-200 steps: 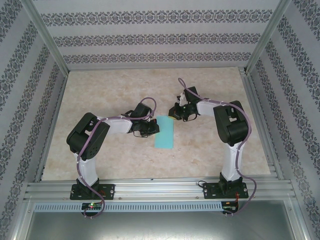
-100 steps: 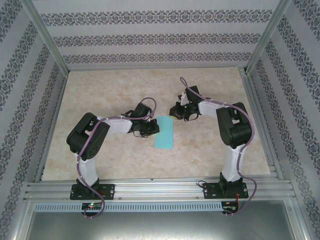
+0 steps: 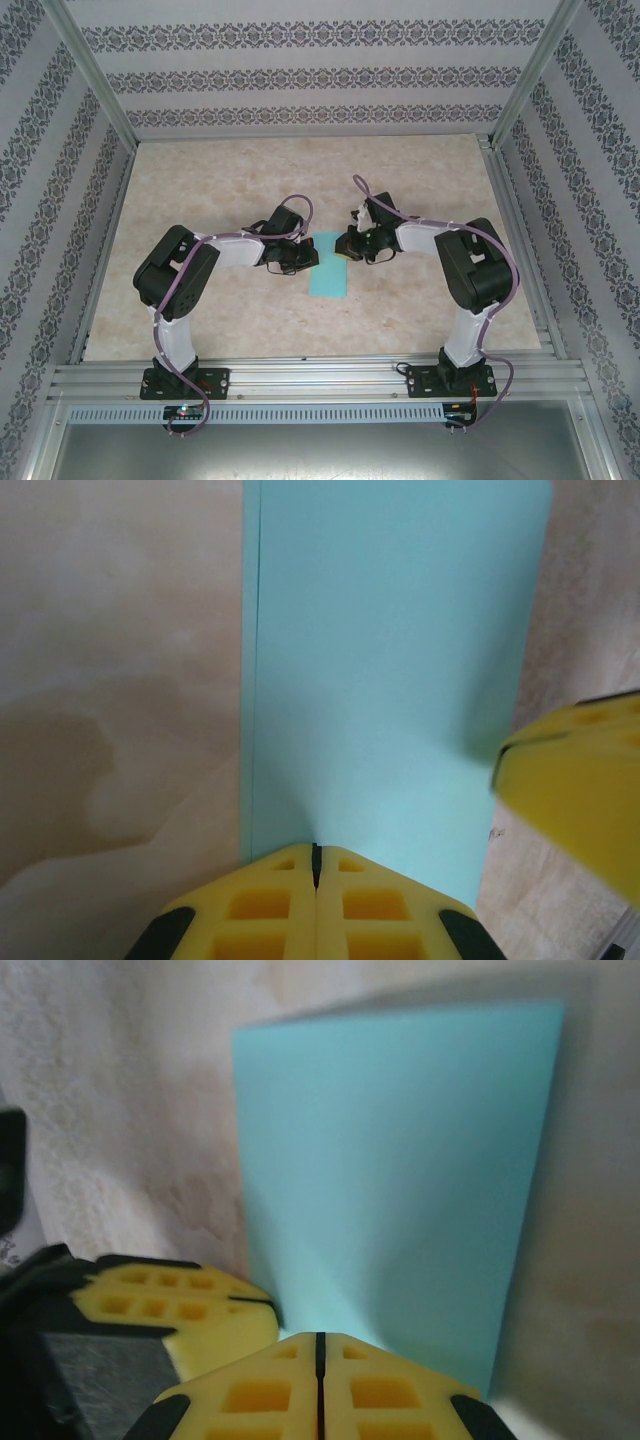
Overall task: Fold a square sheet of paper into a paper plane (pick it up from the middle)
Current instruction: Fold the square sheet of paper in half at the center of the table.
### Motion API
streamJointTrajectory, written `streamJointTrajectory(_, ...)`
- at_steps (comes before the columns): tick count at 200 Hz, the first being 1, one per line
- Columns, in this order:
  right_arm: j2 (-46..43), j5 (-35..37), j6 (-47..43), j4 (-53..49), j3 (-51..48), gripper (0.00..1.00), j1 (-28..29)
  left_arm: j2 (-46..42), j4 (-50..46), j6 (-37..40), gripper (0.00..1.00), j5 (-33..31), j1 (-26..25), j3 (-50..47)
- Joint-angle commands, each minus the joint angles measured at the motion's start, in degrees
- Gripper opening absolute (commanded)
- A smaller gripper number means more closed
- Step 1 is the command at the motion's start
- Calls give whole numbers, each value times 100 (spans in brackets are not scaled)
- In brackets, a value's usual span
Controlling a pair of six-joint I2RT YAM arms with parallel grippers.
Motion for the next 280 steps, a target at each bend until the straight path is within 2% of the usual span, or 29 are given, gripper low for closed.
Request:
streamJointTrajectory(1, -371, 129, 130, 367, -359, 9, 127, 276, -736, 84, 0, -164, -71, -46)
streamJointTrajectory(60, -327, 304, 61, 409, -928, 10, 150, 289, -756, 108, 0, -173, -68, -47)
streamJointTrajectory(105, -1148, 61, 235, 559, -1124, 10, 311, 298, -767, 119, 0, -183, -66, -60)
streamJointTrajectory(131, -1434, 149, 384, 670, -1390, 10, 511, 289, -782, 122, 0, -185, -66, -49)
streamJointTrajectory(183, -1224, 304, 568, 1015, -1932, 10, 781, 305, -835, 167, 0, -177, -66, -5)
streamJointTrajectory(216, -1138, 470, 500, 889, -2154, 10, 826, 311, -809, 153, 0, -182, -66, -30)
streamJointTrajectory(258, -1685, 433, 483, 696, -2014, 10, 811, 295, -816, 157, 0, -164, -66, -38)
streamJointTrajectory(280, -1846, 681, 424, 344, -1600, 9, 560, 294, -826, 181, 0, -192, -67, -45)
